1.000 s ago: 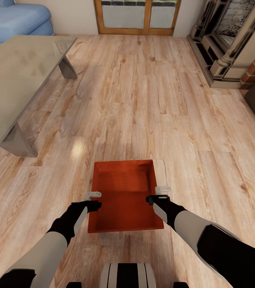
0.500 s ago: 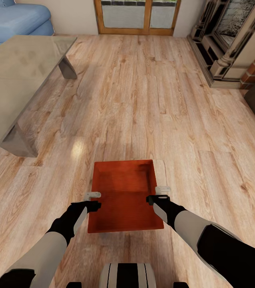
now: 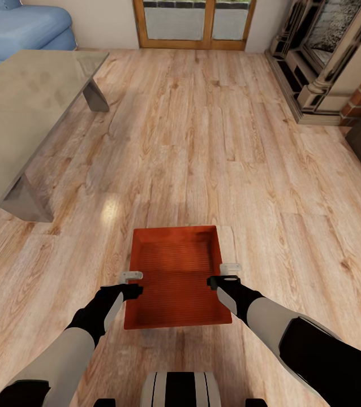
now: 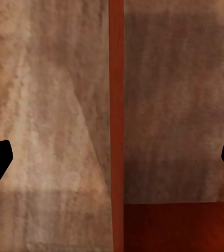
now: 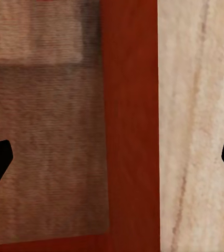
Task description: Move the two storage containers from the living room to the garage. In the garage, place one container on the floor and stack the other container on top of it (either order is fine).
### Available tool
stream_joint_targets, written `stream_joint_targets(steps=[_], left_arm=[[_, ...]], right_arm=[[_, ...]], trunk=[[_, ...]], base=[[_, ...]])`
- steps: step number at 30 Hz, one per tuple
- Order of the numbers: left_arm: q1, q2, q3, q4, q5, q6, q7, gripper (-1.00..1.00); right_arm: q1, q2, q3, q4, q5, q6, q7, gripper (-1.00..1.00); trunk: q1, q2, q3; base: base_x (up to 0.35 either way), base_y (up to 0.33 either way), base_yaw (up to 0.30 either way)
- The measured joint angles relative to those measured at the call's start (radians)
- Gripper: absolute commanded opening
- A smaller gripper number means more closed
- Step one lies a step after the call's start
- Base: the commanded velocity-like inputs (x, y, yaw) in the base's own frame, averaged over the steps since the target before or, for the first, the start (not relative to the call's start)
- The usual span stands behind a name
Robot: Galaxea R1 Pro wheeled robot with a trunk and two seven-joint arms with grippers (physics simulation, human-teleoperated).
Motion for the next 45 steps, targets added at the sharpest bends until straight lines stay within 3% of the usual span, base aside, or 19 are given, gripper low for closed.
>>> stream_joint_targets(steps=[12,13,14,37,45], left_arm=[[0.000,0.000,0.000,0.001,0.000,0.000,0.001,1.00],[0.000,0.000,0.000,0.001,0.000,0.000,0.001,1.00],[0.000,0.000,0.000,0.001,0.000,0.000,0.001,-1.00],[0.000,-0.005,0.000,0.002,0.010,-0.003,-0.001,-1.00],[0.000,-0.005,0.004,0.003,0.006,-0.001,-0.005,-1.00]], right_arm=[[0.000,-0.003,0.000,0.005,0.000,0.000,0.000,1.00],[0.000,-0.003,0.000,0.005,0.000,0.000,0.000,-1.00],[0.000,-0.002,0.000,0.005,0.000,0.000,0.000,-1.00],[0.000,-0.004,-0.002,0.010,-0.001,-0.001,0.003,-1.00],[0.000,-0.004,-0.003,0.011,-0.008,-0.001,0.002,-1.00]], trunk=[[0.000,0.000,0.000],[0.000,0.000,0.000],[0.000,0.000,0.000],[0.000,0.000,0.000],[-0.031,0.056,0.025]], base=[[0.000,0.000,0.000],[0.000,0.000,0.000],[0.000,0.000,0.000],[0.000,0.000,0.000],[0.000,0.000,0.000]])
